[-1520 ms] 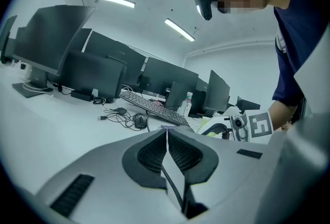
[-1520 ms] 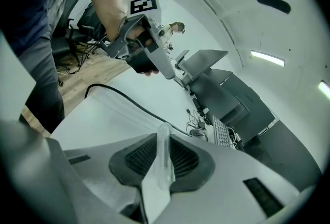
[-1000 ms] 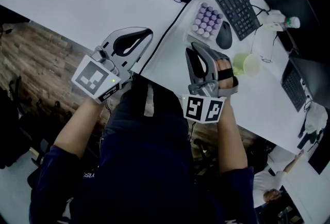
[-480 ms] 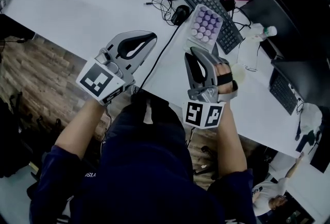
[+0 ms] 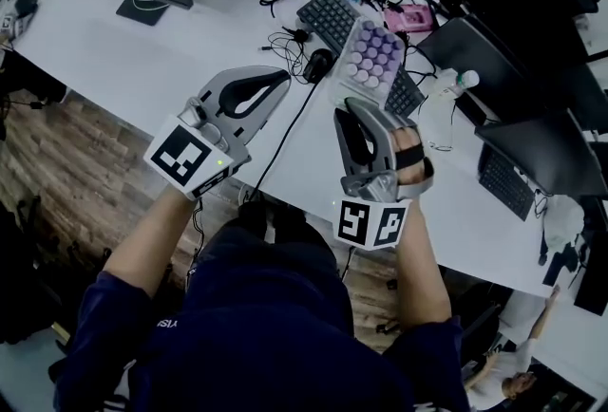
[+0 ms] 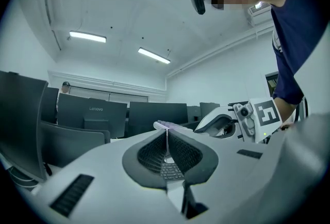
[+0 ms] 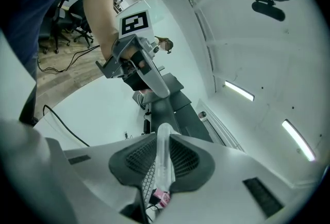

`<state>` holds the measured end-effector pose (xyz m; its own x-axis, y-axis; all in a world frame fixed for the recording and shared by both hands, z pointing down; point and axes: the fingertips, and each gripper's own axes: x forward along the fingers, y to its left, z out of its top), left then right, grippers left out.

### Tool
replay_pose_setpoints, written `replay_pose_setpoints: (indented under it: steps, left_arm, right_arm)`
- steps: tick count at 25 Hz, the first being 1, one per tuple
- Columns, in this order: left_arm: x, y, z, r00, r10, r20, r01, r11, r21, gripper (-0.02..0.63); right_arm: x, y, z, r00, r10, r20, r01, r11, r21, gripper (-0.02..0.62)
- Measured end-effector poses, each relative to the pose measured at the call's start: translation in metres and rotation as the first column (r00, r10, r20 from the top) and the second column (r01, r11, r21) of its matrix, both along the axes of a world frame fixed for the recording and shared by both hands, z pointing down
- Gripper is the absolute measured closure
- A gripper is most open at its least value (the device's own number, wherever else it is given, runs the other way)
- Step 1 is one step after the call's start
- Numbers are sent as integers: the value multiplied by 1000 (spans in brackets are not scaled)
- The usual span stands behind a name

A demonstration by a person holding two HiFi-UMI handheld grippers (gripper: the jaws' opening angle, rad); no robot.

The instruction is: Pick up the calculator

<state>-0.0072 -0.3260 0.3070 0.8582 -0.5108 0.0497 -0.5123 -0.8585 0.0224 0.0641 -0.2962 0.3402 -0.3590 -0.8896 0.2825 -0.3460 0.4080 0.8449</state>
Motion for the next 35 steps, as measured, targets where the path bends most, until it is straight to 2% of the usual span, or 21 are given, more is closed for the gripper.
replay_pose_setpoints:
  steps: [18,26,35]
  left_arm:
    - [10,-22,-65,999,4,-47,1,994,106,572]
    - [9,-33,-77,999,5,-44,1,992,124,572]
    - [12,-40,-89,997,7,-74,3,990,138,572]
  right_arm:
    - [3,-21,-78,1000,1,12,-3,992,128,515]
    - [2,-28,-96,1000,5,28,-10,987,161,515]
    - [-1,-34,-113,999,-2,38,-5,981,192,515]
